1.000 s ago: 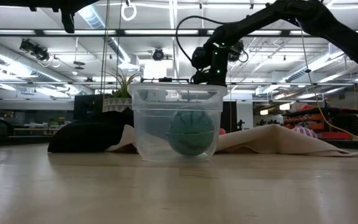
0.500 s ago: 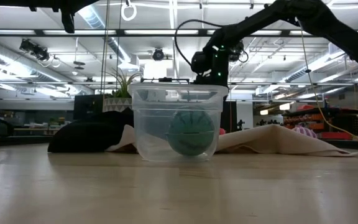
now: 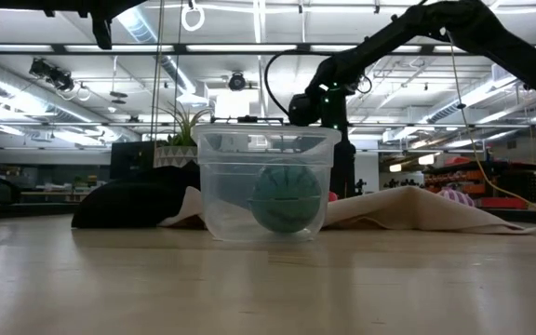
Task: Pick and placing Produce into tupperware
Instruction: Put apple into the transparent container
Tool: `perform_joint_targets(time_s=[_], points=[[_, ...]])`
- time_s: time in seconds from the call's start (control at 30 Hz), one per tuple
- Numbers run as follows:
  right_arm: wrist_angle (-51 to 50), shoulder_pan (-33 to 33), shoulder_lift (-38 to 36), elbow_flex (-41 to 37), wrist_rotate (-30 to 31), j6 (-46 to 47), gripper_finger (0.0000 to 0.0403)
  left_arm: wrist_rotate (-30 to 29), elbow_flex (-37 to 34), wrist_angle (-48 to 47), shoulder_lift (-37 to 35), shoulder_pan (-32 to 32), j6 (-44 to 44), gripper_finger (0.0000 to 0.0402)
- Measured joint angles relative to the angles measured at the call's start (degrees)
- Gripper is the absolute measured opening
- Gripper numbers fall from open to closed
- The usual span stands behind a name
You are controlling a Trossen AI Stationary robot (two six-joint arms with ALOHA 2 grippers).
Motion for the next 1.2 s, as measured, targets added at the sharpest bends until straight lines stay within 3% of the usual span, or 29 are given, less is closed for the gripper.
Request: perform_joint_targets(time_s=[0.23,0.53,0.8,1.2], points=[[3.6,0.2,0.0,0.0,0.0,-2.1,0.0399,1.0,0.0,0.0,0.0,0.0,-2.4,0.0022],[5.5,0.1,0.4,-0.6,-2.0,-3.4,0.0399,1.0,0.0,0.0,0.0,-0.1,-2.6,0.0005],[6.3,-0.1,0.4,-4.2,-2.2,-3.5,0.0399,1.0,0.0,0.1,0.0,-0.1,-2.6,0.003],[12.5,-0.3,0.4,-5.7,-2.7,-3.6,0.0399,1.0,0.0,0.1,0.0,-0.1,-2.6,0.0007]])
